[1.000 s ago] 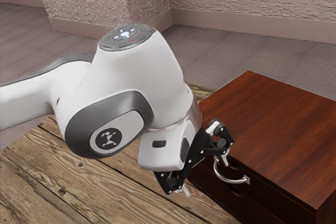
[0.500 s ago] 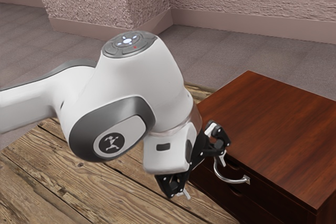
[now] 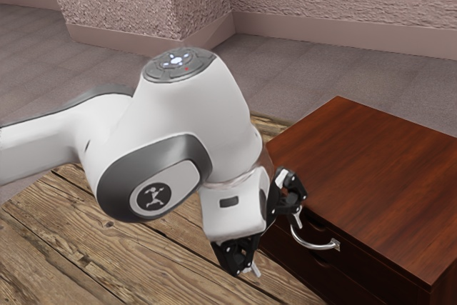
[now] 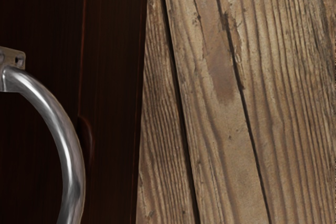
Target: Pull the drawer handle with one arm to open the drawer
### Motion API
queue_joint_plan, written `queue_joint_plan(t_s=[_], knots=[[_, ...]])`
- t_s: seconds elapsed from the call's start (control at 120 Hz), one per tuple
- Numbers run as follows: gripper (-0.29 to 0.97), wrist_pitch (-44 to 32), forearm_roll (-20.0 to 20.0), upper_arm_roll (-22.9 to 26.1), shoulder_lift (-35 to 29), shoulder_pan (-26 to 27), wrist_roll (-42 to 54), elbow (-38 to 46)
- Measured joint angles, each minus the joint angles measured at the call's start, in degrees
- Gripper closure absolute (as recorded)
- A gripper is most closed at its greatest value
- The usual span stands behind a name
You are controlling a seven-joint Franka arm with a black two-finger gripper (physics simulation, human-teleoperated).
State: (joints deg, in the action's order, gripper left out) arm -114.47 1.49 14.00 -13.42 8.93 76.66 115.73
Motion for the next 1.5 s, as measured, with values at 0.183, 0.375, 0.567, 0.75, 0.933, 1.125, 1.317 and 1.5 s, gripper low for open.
queue_joint_plan(t_s=[0.183, 0.375, 0.567, 0.75, 0.933, 1.125, 1.317, 1.5], knots=[[0.0, -0.1, 0.0, 0.1, 0.0, 0.4, -1.5, 0.0], [0.0, -0.2, 0.1, 0.5, 0.4, 0.5, -2.7, 0.0], [0.0, -0.4, 0.1, 0.9, 0.4, 0.5, -3.6, 0.3], [0.0, -0.5, 0.1, 0.9, 0.4, 0.5, -4.3, 0.8], [0.15, -0.6, 0.1, 1.2, 0.3, 0.5, -4.8, 0.8], [0.36, -0.6, 0.0, 1.5, 0.0, 0.5, -5.1, 0.8], [0.49, -0.3, 0.0, 1.6, -0.4, 0.5, -5.4, 0.9], [0.57, 0.3, 0.0, 1.6, -1.2, 0.6, -5.6, 1.7]])
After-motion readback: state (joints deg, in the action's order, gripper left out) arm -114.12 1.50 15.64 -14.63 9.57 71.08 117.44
